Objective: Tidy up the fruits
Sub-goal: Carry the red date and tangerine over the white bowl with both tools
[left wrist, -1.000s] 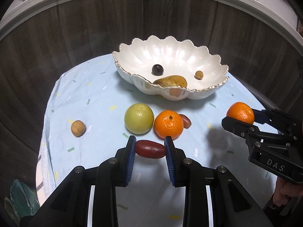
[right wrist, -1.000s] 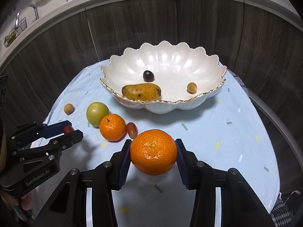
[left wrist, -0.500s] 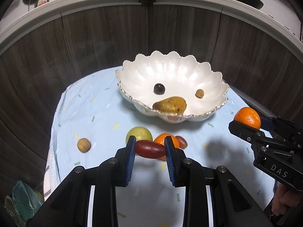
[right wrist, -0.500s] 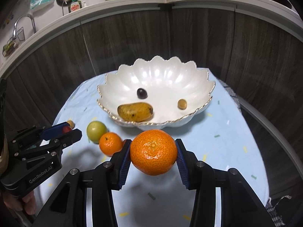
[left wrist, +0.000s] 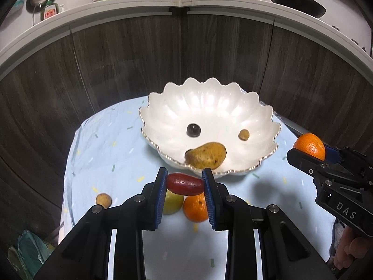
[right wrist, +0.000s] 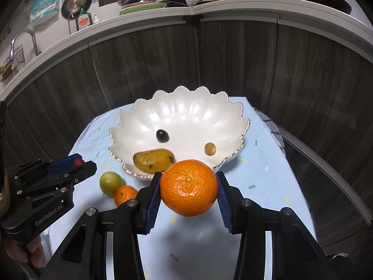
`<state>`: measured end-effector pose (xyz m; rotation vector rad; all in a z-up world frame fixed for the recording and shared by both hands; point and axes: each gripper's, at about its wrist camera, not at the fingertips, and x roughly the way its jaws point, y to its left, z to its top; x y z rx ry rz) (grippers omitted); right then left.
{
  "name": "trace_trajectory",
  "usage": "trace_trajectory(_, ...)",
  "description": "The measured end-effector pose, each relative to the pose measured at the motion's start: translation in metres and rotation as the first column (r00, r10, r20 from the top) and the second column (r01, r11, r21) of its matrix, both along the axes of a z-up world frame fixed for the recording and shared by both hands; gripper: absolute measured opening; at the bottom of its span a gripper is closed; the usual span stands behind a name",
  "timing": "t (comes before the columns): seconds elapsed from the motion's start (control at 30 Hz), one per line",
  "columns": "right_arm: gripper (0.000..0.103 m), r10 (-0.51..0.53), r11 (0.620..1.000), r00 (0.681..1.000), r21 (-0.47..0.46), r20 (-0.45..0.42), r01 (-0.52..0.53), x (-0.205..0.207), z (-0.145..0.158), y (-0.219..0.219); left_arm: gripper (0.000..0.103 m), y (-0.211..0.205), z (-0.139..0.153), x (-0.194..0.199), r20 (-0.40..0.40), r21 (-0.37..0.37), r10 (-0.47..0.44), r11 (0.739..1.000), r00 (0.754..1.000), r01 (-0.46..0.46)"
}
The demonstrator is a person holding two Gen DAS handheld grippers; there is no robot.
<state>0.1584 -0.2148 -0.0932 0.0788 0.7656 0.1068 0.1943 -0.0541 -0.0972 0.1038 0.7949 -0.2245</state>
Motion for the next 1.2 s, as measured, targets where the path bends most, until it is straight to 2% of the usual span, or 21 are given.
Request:
trace_trajectory(0.43,0.045,-0.022,1.000,0.999,0.000,0.043,0.022,0.031,0.016,-0.011,0.030,-0.006,0.016,0.032,0.036,0.004,0.009,1.000,0.999,-0.009)
trace_trajectory(1.2,0.045,-0.051,0.999,0.998,-0.005,0.023,0.051,0.097,0.004,-0.029,0.030,-0.016,0.002,0.094,0.019,0.016,0.006,1.000,1.000,-0.006)
